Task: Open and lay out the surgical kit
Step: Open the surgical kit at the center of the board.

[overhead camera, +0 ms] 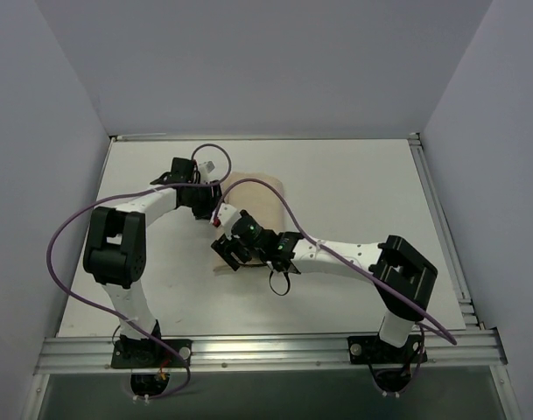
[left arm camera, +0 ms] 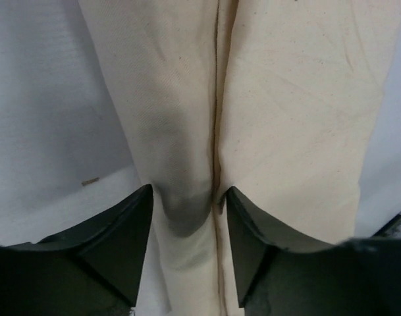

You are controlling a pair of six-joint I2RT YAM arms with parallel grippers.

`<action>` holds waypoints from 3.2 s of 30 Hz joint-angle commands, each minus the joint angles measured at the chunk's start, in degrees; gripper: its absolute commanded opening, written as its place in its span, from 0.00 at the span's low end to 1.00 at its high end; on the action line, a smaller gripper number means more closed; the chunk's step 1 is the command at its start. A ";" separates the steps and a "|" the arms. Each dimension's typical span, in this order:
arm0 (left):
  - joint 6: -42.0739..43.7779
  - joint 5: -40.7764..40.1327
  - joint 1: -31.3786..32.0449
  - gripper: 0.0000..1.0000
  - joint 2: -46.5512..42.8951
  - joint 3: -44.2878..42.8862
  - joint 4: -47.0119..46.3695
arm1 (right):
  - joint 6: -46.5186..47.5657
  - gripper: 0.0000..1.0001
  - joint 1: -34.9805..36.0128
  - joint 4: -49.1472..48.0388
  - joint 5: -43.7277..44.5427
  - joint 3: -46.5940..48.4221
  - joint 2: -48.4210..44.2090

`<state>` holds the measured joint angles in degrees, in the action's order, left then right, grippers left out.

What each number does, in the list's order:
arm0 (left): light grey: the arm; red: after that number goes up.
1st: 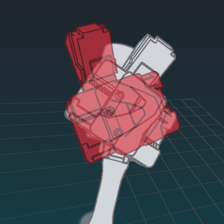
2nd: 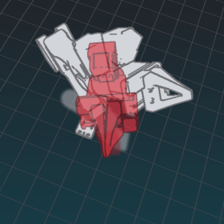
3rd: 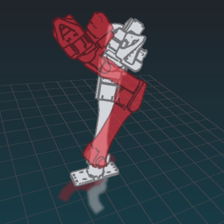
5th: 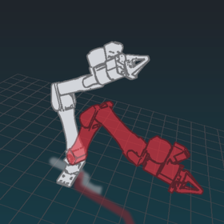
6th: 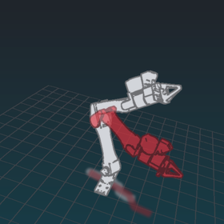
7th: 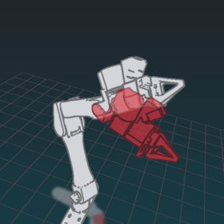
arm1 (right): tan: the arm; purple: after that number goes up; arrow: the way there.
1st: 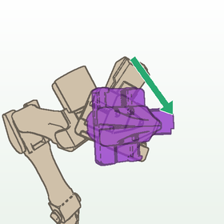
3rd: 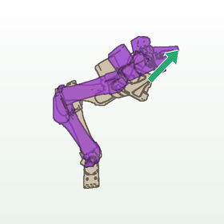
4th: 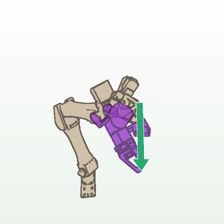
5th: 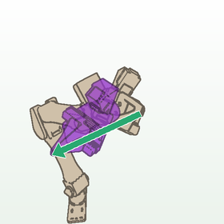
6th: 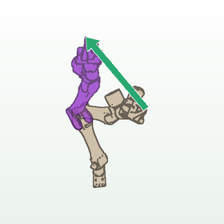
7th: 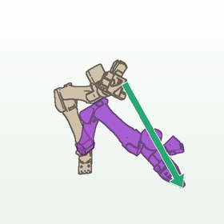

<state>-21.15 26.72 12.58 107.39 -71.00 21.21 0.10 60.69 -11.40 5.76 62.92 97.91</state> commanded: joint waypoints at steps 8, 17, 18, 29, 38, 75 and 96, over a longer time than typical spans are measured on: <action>9.37 -5.18 -0.62 0.67 -5.09 -4.41 4.71 | 5.09 0.66 0.40 0.06 -3.56 6.52 5.10; 11.74 -8.79 -1.68 0.67 -8.25 -5.11 6.12 | 5.70 0.52 0.40 1.12 -8.39 6.69 6.86; 11.83 -8.62 -1.85 0.67 -8.34 -4.94 6.12 | 5.79 0.51 0.40 1.03 -9.61 6.69 7.29; 12.88 -6.86 -3.00 0.67 -9.66 -4.94 6.91 | 4.83 0.01 -0.39 1.12 -9.28 6.87 5.72; 13.67 -6.77 -3.00 0.68 -11.15 -4.67 6.39 | -1.75 0.00 -5.48 -1.43 -10.77 4.07 -1.74; 41.10 -29.71 42.18 0.77 -8.26 -8.01 15.26 | -65.23 0.61 -24.21 30.12 28.17 -38.31 -56.25; 34.34 -17.68 29.36 0.02 -14.57 -9.94 14.65 | -60.04 0.60 -24.39 15.80 23.42 -41.91 -48.43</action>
<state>16.01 4.36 47.31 98.19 -78.28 37.04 -61.30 36.71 7.84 28.82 21.74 47.79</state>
